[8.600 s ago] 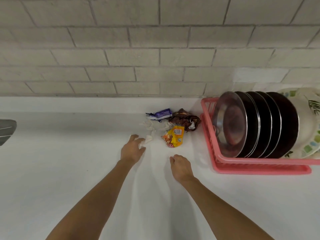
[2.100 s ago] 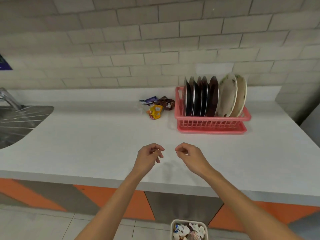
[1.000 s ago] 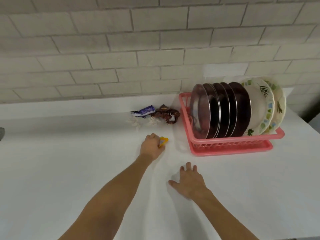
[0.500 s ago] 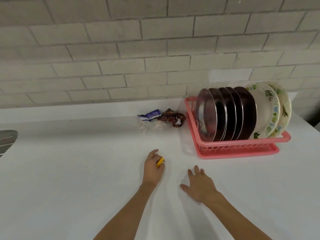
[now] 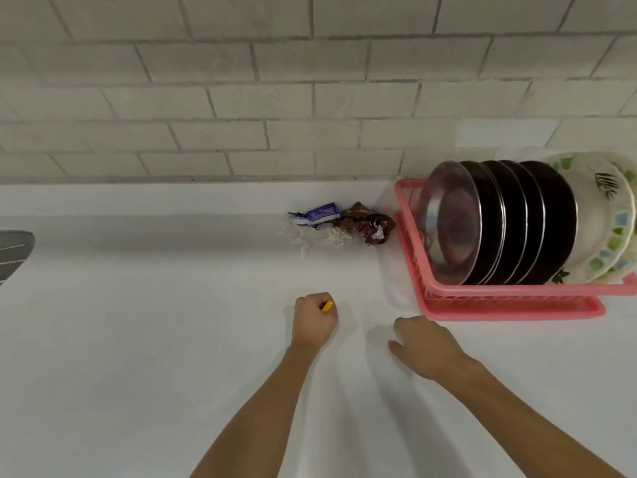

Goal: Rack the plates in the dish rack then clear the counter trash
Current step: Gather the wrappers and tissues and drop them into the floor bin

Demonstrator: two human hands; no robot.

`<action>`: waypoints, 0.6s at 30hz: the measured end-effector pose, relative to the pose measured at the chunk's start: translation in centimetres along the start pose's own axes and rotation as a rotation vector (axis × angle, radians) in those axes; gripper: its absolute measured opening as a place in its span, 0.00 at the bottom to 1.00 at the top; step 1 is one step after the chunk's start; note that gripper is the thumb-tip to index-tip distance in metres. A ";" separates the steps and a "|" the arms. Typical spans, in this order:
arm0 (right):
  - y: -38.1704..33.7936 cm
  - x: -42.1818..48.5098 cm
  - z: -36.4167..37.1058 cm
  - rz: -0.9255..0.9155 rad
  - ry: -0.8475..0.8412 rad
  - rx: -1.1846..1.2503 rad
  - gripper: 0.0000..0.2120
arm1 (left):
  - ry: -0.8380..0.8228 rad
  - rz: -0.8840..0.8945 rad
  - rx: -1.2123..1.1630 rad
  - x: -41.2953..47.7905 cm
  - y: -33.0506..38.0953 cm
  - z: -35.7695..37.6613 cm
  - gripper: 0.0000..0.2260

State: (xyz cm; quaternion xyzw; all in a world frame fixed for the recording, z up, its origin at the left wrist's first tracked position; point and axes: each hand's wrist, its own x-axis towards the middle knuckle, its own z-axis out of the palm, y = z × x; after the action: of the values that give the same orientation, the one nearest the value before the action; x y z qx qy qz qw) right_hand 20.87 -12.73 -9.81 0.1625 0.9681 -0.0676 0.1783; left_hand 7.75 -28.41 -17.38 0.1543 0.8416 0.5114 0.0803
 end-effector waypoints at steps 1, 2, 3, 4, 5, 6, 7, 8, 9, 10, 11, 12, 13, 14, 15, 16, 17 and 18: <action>-0.1 0.6 -0.1 -0.035 0.048 0.011 0.16 | 0.002 0.004 -0.019 0.0 0.1 0.0 0.10; -0.2 1.4 -0.4 -0.077 0.102 0.034 0.16 | 0.010 0.004 -0.041 0.1 0.1 0.0 0.09; -0.4 2.2 -0.7 -0.122 0.158 0.064 0.16 | 0.023 0.000 -0.065 0.3 0.0 0.0 0.08; -0.7 3.3 -1.1 -0.161 0.215 0.092 0.17 | 0.033 -0.004 -0.082 0.4 -0.1 0.0 0.08; -1.1 4.4 -1.6 -0.193 0.271 0.106 0.19 | 0.045 -0.009 -0.092 0.6 -0.2 0.0 0.08; -1.4 5.7 -2.1 -0.213 0.320 0.108 0.20 | 0.059 -0.014 -0.096 0.7 -0.3 0.0 0.08; -1.9 7.0 -2.6 -0.220 0.358 0.099 0.21 | 0.073 -0.021 -0.102 0.9 -0.3 -0.1 0.08; -2.4 8.4 -3.0 -0.220 0.387 0.078 0.23 | 0.084 -0.028 -0.107 1.2 -0.4 -0.1 0.08; -2.9 9.9 -3.3 -0.210 0.410 0.050 0.25 | 0.093 -0.033 -0.109 1.4 -0.6 -0.1 0.09; -3.3 11.3 -3.6 -0.189 0.429 0.024 0.28 | 0.097 -0.033 -0.110 1.7 -0.6 -0.1 0.09; -3.6 12.8 -3.9 -0.156 0.438 0.008 0.30 | 0.099 -0.030 -0.111 2.0 -0.6 0.0 0.09; -3.7 14.2 -4.2 -0.117 0.437 0.000 0.32 | 0.099 -0.029 -0.115 2.2 -0.6 0.1 0.09; -3.8 15.5 -4.3 -0.078 0.429 -0.007 0.32 | 0.099 -0.027 -0.124 2.3 -0.6 0.2 0.09; -3.8 16.9 -4.4 -0.040 0.419 -0.014 0.33 | 0.096 -0.025 -0.130 2.3 -0.6 0.3 0.09; -3.7 18.1 -4.4 -0.005 0.409 -0.016 0.34 | 0.092 -0.023 -0.132 2.3 -0.6 0.4 0.09; -3.6 19.3 -4.3 0.024 0.393 -0.011 0.35 | 0.087 -0.029 -0.129 2.3 -0.7 0.5 0.09; -3.7 20.4 -4.2 0.046 0.368 0.006 0.35 | 0.084 -0.035 -0.129 2.3 -0.7 0.5 0.09; -3.8 21.4 -4.0 0.058 0.339 0.030 0.36 | 0.084 -0.036 -0.136 2.3 -0.6 0.5 0.09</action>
State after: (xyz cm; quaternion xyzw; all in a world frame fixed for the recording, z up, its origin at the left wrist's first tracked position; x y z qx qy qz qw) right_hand -0.61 -9.28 -13.68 0.2023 0.9780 -0.0484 0.0119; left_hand 5.61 -27.43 -18.12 0.1116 0.8101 0.5719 0.0646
